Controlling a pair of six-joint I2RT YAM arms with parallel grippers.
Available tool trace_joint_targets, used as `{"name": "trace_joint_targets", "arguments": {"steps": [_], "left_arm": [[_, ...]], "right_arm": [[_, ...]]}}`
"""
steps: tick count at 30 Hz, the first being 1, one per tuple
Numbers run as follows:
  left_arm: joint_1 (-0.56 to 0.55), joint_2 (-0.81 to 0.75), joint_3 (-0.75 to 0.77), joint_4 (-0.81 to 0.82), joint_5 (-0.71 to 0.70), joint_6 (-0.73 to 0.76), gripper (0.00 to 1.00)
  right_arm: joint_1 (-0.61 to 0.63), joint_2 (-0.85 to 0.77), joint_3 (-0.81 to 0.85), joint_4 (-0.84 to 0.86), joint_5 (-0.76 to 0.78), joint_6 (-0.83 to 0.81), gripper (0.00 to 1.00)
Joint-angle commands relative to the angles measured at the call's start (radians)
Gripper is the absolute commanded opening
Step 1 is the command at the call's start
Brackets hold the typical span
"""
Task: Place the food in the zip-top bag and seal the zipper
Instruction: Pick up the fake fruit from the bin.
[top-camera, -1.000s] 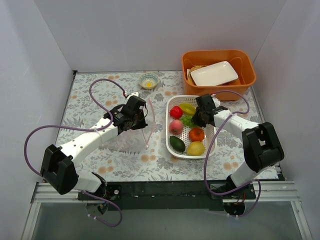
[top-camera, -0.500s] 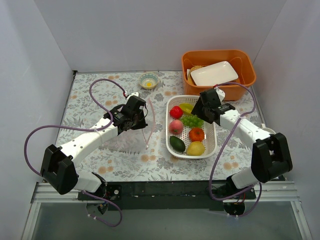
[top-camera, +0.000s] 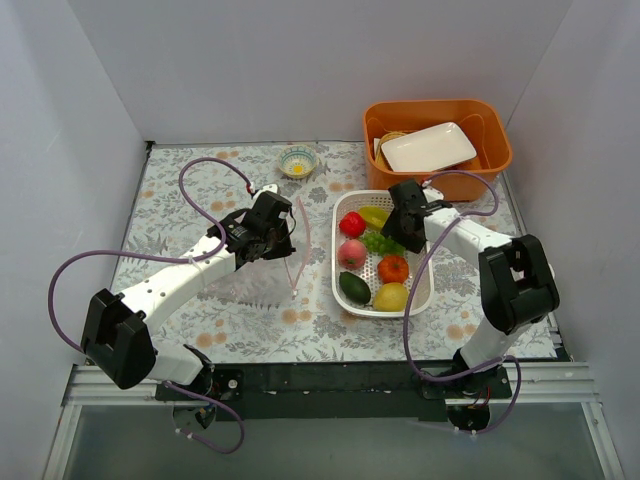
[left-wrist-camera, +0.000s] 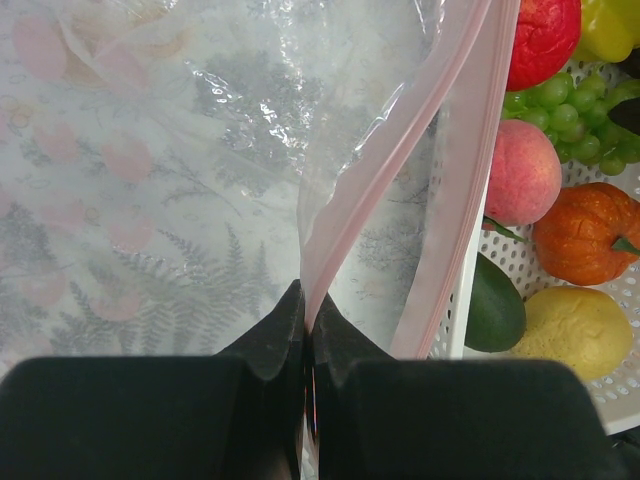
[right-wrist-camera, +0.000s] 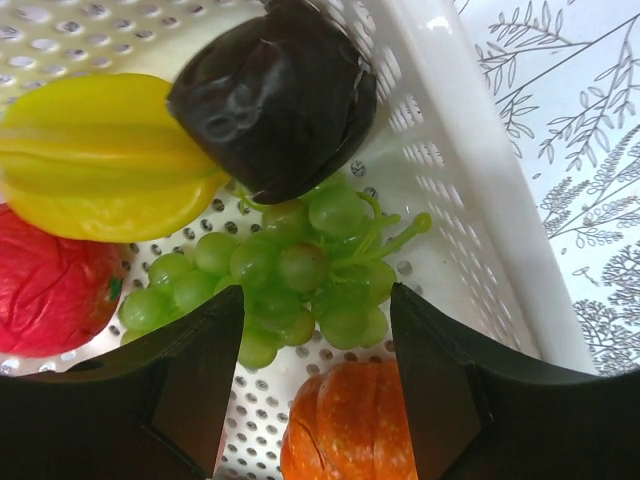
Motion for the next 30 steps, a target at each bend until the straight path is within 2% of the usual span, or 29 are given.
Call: {"name": "trace_joint_targets", "arguments": {"steps": [1,9,12,13,17,22,30], "left_arm": [[0.003,-0.029,0.015,-0.006,-0.003,-0.001,0.00],[0.003,-0.026,0.012,-0.009,-0.006,-0.007,0.00],[0.003,-0.023,0.016,-0.009,-0.006,-0.005,0.00],[0.003,-0.022,0.016,-0.009,-0.005,-0.005,0.00],[0.003,-0.021,0.015,-0.011,-0.006,-0.005,0.00],[0.003,-0.024,0.007,-0.004,-0.003,-0.010,0.00],[0.003,-0.024,0.015,-0.001,0.001,-0.012,0.00]], "right_arm": [[-0.012,0.040,0.030,0.027,-0.027,0.032,0.68],[-0.028,0.093,-0.010,0.091,-0.080,0.020,0.66],[-0.032,0.102,-0.022,0.110,-0.103,0.012,0.53],[-0.032,0.103,-0.028,0.117,-0.108,0.009,0.43],[-0.034,0.080,-0.057,0.140,-0.119,0.003,0.17],[-0.032,0.019,-0.091,0.168,-0.119,-0.031,0.03],[-0.029,-0.165,-0.120,0.200,-0.139,-0.109,0.03]]}}
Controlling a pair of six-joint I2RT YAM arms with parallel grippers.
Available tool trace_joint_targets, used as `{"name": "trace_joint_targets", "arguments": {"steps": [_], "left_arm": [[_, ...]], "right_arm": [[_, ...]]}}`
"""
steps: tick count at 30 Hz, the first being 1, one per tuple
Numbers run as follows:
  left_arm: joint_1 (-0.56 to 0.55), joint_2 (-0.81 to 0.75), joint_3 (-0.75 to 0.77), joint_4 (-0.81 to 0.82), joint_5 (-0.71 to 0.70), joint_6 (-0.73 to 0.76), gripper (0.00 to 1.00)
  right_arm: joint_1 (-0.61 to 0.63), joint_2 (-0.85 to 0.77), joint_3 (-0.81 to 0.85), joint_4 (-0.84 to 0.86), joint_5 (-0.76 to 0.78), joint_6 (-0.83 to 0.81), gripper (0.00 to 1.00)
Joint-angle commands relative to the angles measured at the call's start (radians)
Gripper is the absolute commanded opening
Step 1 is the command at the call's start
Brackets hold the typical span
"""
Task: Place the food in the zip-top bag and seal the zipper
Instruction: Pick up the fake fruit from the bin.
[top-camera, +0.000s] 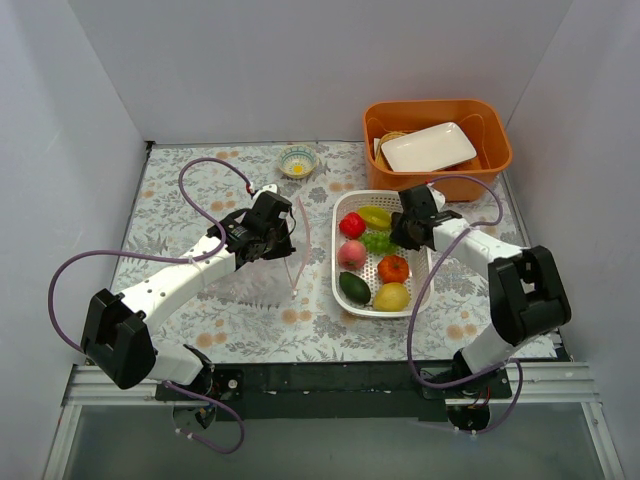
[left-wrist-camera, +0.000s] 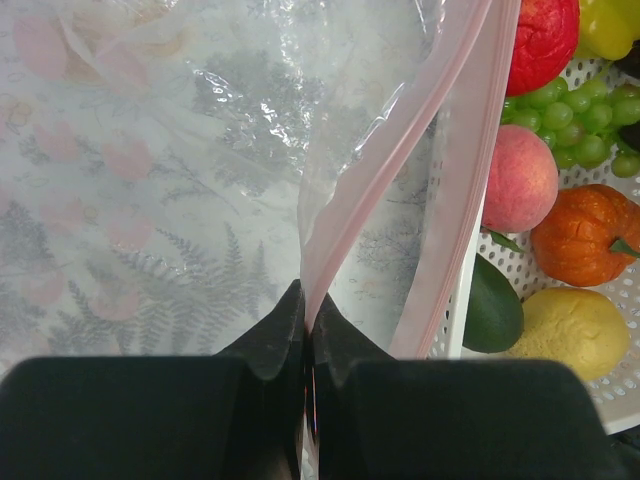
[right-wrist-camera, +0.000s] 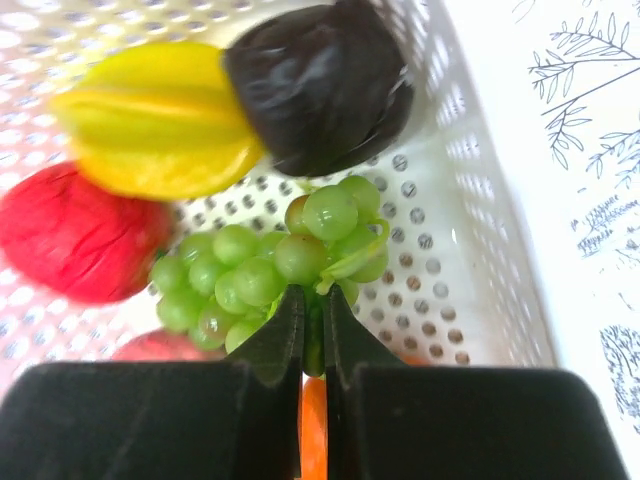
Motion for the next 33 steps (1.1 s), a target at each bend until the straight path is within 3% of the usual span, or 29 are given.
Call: {"name": "trace_joint_targets", "arguments": {"steps": [1,17,33], "left_arm": [[0.003,-0.024,0.016,-0.001,0.003,-0.004,0.00],[0.003,-0.026,0.044,-0.001,0.006,-0.004,0.00],[0.003,-0.006,0.070,-0.014,0.012,0.009,0.00]], "right_arm": [[0.005,-0.133,-0.007,0.032,-0.028,-0.065,0.03],[0.006,-0.402,0.063,-0.014,-0.117,-0.255,0.05],[0.061,-0.526,0.122,-0.031,-0.218,-0.251,0.07]]}}
